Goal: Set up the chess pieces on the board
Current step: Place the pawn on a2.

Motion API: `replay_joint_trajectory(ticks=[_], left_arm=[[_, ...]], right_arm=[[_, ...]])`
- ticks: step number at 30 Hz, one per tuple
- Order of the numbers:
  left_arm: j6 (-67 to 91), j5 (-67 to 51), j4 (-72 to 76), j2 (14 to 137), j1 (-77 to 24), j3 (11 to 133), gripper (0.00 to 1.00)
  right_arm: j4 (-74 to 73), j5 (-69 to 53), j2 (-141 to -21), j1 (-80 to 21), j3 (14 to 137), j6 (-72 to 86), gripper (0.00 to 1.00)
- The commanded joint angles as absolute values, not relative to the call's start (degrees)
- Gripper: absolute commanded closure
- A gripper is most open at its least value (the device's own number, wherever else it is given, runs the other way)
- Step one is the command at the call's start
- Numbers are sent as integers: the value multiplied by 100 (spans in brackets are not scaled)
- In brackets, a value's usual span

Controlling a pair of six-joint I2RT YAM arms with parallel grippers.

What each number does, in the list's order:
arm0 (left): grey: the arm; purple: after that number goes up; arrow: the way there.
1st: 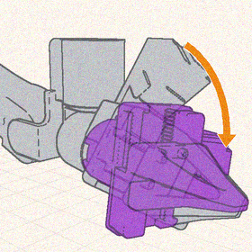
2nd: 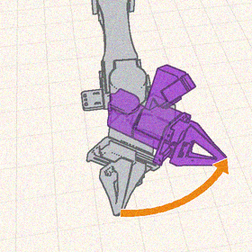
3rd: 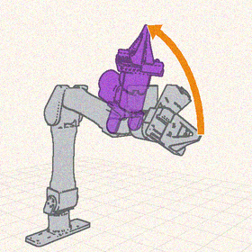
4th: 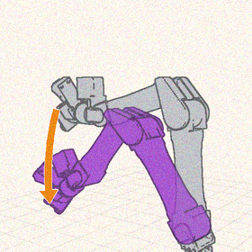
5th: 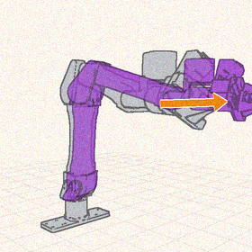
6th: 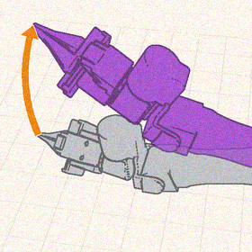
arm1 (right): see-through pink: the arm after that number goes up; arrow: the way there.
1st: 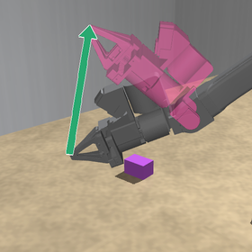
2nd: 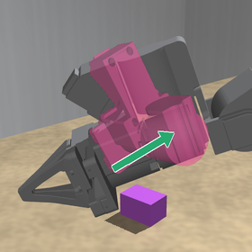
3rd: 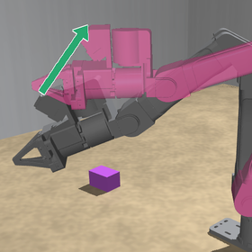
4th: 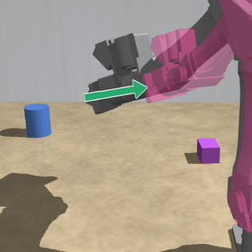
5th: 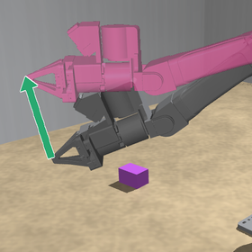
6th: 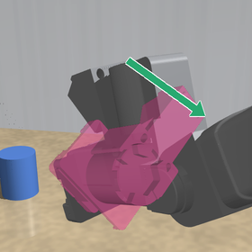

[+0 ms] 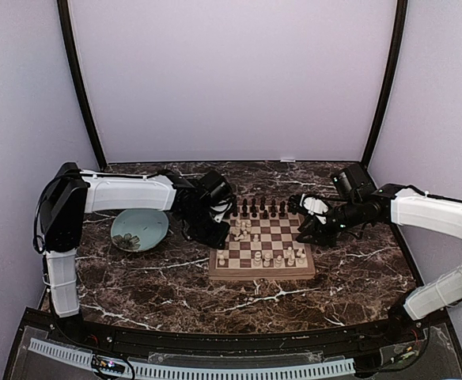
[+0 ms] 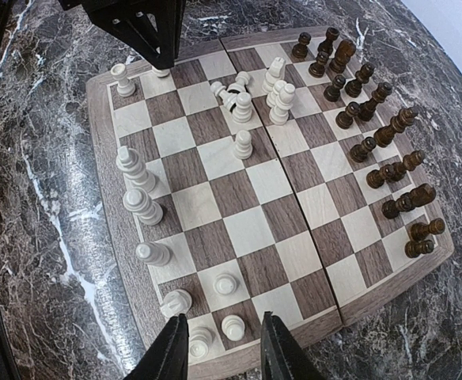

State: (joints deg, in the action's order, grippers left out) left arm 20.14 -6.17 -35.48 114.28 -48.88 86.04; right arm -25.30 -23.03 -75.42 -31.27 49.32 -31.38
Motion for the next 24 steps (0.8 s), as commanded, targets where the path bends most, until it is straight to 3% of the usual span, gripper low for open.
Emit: replay_joint_trajectory(ticks=[1,12,24], left_arm=[[1976,-737,-3625,11196,-4928,8536,90],[1986,-804,-3583,11306,-4960,8560,88],[1973,-821,-3619,11332,-4957,8587,80]], right_arm=[[-2409,-2325,-7573,-3120,4931,-3183,67],[-2408,-2327,-7551,-3120,4913,-3195,67],[-2408,-2329,-7548,-3120,4920,-3191,67]])
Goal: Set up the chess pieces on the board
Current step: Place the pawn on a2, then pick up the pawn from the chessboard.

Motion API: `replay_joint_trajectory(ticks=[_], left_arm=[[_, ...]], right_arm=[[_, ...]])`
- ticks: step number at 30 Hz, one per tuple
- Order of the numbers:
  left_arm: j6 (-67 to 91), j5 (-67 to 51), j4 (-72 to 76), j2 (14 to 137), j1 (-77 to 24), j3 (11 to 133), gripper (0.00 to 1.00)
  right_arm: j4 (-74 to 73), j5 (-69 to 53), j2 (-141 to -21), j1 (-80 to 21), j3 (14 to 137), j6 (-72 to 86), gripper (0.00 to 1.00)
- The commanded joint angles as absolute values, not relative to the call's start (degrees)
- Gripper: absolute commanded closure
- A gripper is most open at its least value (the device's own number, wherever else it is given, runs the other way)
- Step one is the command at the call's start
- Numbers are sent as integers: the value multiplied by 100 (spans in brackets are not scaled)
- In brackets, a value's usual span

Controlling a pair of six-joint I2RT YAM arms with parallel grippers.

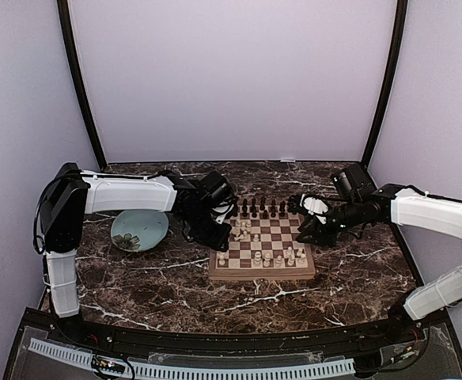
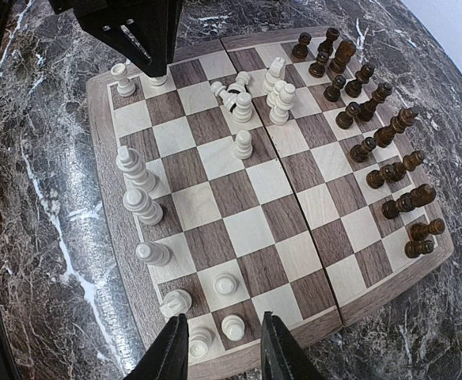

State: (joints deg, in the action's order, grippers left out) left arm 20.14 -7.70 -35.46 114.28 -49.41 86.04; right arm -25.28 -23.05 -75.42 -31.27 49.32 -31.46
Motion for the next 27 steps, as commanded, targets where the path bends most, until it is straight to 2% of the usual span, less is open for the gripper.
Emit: replay_joint_trajectory(ticks=[1,10,18,23,27], left_arm=[[1971,-836,-3616,11335,-4957,8598,79],[1717,-570,-3968,11048,-4960,9183,65],[1042,-148,-4313,10572,-4638,9817,59],[976,-290,-3185,10335,-4002,9653,57],[855,-96,-2120,10168,-3767,9035,57]], right_arm=[[-2409,-2325,-7545,-3116,4922,-3190,67],[-2394,-2416,-7646,-3120,5142,-3028,67],[-2509,-2281,-8255,-3164,5982,-2849,68],[-2687,-2205,-9083,-3456,6712,-2697,67],[-2803,-1979,-9670,-3791,7092,-2652,65]])
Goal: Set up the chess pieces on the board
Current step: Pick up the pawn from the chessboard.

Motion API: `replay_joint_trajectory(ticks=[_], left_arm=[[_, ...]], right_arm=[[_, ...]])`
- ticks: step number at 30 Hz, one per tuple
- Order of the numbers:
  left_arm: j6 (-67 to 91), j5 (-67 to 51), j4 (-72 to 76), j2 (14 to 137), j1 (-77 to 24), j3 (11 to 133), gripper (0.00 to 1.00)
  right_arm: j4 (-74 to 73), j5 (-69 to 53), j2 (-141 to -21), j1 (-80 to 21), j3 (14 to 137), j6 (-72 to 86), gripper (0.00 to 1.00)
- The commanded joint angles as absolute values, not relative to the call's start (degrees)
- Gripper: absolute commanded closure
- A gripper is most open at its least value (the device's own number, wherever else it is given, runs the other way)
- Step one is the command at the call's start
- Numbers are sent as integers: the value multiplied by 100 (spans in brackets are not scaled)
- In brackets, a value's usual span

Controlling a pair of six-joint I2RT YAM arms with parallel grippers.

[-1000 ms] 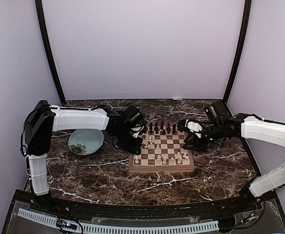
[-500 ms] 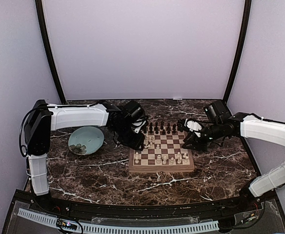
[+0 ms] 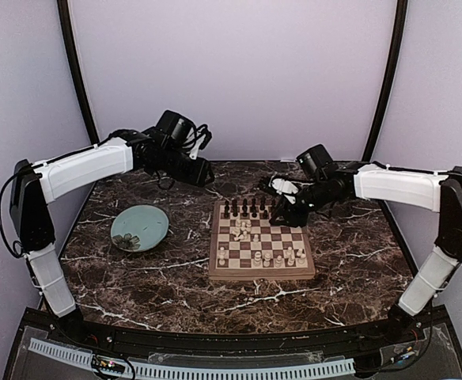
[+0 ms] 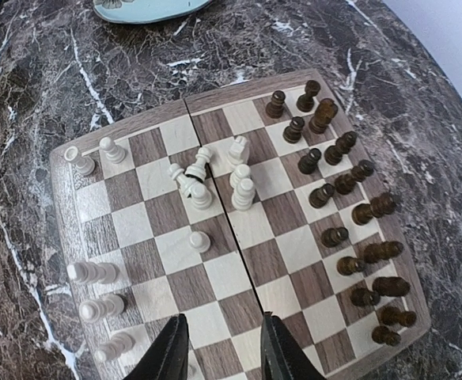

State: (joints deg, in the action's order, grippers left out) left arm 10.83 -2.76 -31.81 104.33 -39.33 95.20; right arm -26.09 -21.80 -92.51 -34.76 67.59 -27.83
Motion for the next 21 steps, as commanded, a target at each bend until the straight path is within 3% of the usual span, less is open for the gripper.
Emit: replay_joint_trajectory(ticks=[1,8,21], left_arm=[[871,-77,-1987,10105,-3733,8800,57],[1064,-108,-1060,9585,-3489,7563,56],[1178,-541,-1150,9544,-3489,7636,56]], right_arm=[[-2828,-1923,-9801,-3853,7154,-2642,65],[-3077,-1458,-10547,-4116,7608,-2576,61],[-3210,-1613,-11147,-4179,8118,-2479,63]])
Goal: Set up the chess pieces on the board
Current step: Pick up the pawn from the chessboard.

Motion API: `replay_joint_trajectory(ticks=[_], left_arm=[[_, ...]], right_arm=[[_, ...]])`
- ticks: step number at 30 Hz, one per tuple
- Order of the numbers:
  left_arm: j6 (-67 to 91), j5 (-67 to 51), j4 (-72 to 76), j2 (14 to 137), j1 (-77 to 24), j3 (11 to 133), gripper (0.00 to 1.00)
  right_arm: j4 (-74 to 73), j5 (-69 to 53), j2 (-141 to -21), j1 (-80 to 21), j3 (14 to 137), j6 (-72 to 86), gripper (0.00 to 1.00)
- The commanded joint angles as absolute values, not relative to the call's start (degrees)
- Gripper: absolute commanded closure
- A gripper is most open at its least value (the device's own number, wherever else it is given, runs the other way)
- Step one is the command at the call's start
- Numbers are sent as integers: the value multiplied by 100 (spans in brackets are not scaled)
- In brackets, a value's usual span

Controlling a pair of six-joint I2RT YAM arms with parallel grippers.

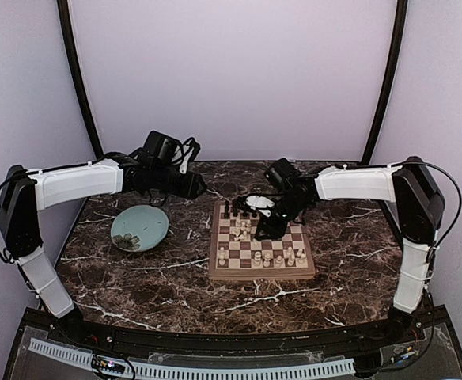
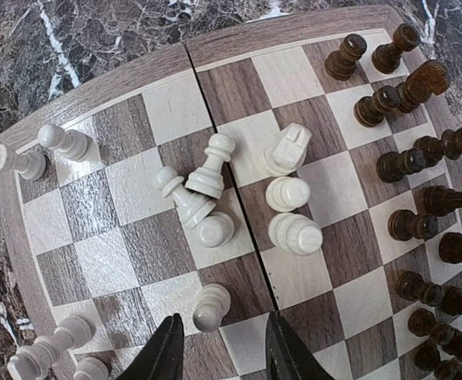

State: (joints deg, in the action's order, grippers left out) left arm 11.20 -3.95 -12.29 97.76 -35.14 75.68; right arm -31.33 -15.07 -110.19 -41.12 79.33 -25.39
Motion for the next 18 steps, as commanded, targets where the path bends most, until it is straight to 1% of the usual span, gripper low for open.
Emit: replay_joint_trajectory(ticks=[1,10,18], left_arm=[[1169,-544,-1155,9538,-3489,7637,56],[1143,-549,-1169,9553,-3489,7638,56],[1151,-626,-1175,9592,-3489,7639,56]], right_arm=[[-3219,-1623,-11161,-4183,8121,-2485,64],[-3215,-1784,-11283,-4184,8206,-2452,71],[-3401,-1899,-11369,-4188,8393,-2435,85]])
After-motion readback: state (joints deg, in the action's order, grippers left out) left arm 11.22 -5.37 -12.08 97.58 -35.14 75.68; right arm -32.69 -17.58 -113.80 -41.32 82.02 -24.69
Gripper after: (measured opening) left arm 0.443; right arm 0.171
